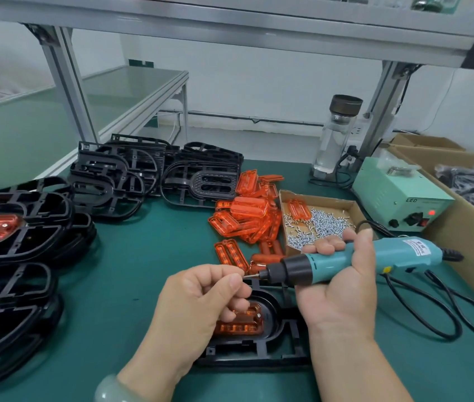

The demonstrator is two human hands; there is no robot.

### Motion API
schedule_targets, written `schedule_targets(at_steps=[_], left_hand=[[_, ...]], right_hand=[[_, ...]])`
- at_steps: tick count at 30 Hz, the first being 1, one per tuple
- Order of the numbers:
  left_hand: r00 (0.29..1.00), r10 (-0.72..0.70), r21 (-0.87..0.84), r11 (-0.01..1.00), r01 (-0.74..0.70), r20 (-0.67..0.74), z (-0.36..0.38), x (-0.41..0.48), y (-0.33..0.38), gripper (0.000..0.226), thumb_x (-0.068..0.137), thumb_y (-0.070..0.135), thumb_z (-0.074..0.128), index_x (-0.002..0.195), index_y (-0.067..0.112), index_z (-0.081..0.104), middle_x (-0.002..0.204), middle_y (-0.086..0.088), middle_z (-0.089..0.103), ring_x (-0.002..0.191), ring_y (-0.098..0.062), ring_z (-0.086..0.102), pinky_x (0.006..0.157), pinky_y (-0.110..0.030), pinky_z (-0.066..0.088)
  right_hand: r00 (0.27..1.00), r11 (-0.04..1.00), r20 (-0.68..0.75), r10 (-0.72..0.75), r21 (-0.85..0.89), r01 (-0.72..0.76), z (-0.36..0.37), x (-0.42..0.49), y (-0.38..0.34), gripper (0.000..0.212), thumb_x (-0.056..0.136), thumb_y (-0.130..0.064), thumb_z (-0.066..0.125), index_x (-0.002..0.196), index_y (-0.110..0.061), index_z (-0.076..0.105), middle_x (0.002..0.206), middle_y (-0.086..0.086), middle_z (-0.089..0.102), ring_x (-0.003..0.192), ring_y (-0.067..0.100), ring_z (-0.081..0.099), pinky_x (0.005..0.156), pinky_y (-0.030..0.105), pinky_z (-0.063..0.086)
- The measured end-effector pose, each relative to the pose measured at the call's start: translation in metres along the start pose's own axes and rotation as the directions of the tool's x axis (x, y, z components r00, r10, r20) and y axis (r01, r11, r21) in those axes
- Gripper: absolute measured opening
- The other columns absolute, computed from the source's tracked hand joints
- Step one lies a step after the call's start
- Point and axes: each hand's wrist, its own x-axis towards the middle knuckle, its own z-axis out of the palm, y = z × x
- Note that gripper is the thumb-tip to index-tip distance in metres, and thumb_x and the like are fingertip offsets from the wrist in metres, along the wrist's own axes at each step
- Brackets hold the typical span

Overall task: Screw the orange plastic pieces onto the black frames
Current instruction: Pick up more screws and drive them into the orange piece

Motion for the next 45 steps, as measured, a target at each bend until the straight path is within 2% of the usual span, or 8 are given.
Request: schedule_targets(at_steps=[8,18,27,32,37,41,45], left_hand=[[1.0,0.011,0.068,0.998,-0.011,0.001,0.0,-0.001,0.001,0.025,0.086,0.007,0.063,0.074,0.026,0.075,0.068,-0.007,0.072,0.055,-0.01,0.065,0.048,-0.016,0.047],[0.999,0.029,0.142,0.989,-0.03,0.014,0.001,-0.002,0.001,0.027,0.086,0.009,0.063,0.078,0.033,0.073,0.068,-0.003,0.072,0.057,-0.01,0.066,0.05,-0.015,0.048],[0.998,0.066,0.238,0.969,-0.067,0.013,0.002,-0.002,0.0,0.023,0.086,0.008,0.064,0.066,0.019,0.071,0.062,-0.001,0.07,0.051,-0.007,0.064,0.048,-0.014,0.047],[0.997,0.075,0.236,0.969,-0.07,-0.012,0.001,-0.002,-0.001,0.027,0.086,0.012,0.064,0.06,0.019,0.068,0.057,-0.002,0.068,0.044,-0.004,0.058,0.043,-0.013,0.043],[0.995,0.096,0.252,0.963,-0.097,0.016,-0.002,-0.002,-0.001,0.021,0.084,0.015,0.067,0.069,0.03,0.071,0.058,0.001,0.068,0.047,-0.003,0.059,0.045,-0.011,0.041],[0.996,0.09,0.218,0.971,-0.094,0.028,-0.003,-0.001,-0.001,0.021,0.078,0.01,0.073,0.071,0.03,0.075,0.06,0.001,0.069,0.049,-0.004,0.06,0.051,-0.01,0.045],[0.992,0.128,0.287,0.949,-0.128,0.02,-0.012,0.0,0.0,0.017,0.075,0.018,0.076,0.077,0.035,0.074,0.069,0.003,0.071,0.055,0.0,0.058,0.058,-0.009,0.046]], right_hand=[[1.0,1.0,-0.012,-0.009,0.01,0.009,-0.003,-0.001,0.001,0.025,0.07,-0.037,0.068,0.083,-0.023,0.052,0.061,-0.011,0.047,0.049,0.005,0.046,0.064,0.021,0.041],[1.0,1.0,-0.021,-0.013,0.004,0.013,-0.006,0.0,0.001,0.025,0.07,-0.037,0.068,0.084,-0.022,0.053,0.061,-0.011,0.047,0.049,0.005,0.046,0.061,0.021,0.042],[0.999,0.999,0.007,-0.034,-0.01,0.034,-0.007,-0.001,0.002,0.022,0.073,-0.036,0.066,0.084,-0.022,0.052,0.061,-0.01,0.045,0.049,0.005,0.044,0.056,0.02,0.044],[0.999,1.0,0.027,-0.029,0.003,0.029,-0.005,-0.005,0.006,0.019,0.077,-0.035,0.065,0.088,-0.023,0.054,0.061,-0.01,0.046,0.049,0.005,0.044,0.054,0.021,0.045],[0.999,1.0,0.023,-0.022,0.0,0.022,-0.006,-0.005,0.005,0.02,0.076,-0.035,0.065,0.086,-0.023,0.053,0.061,-0.01,0.046,0.049,0.005,0.044,0.055,0.02,0.045],[1.0,1.0,0.017,-0.026,0.003,0.026,-0.008,-0.003,0.004,0.021,0.076,-0.036,0.065,0.086,-0.023,0.052,0.062,-0.01,0.045,0.049,0.005,0.044,0.055,0.018,0.045],[1.0,1.0,0.008,-0.024,-0.007,0.024,-0.008,-0.002,0.004,0.025,0.072,-0.037,0.067,0.086,-0.023,0.052,0.061,-0.01,0.045,0.049,0.005,0.044,0.055,0.02,0.045]])
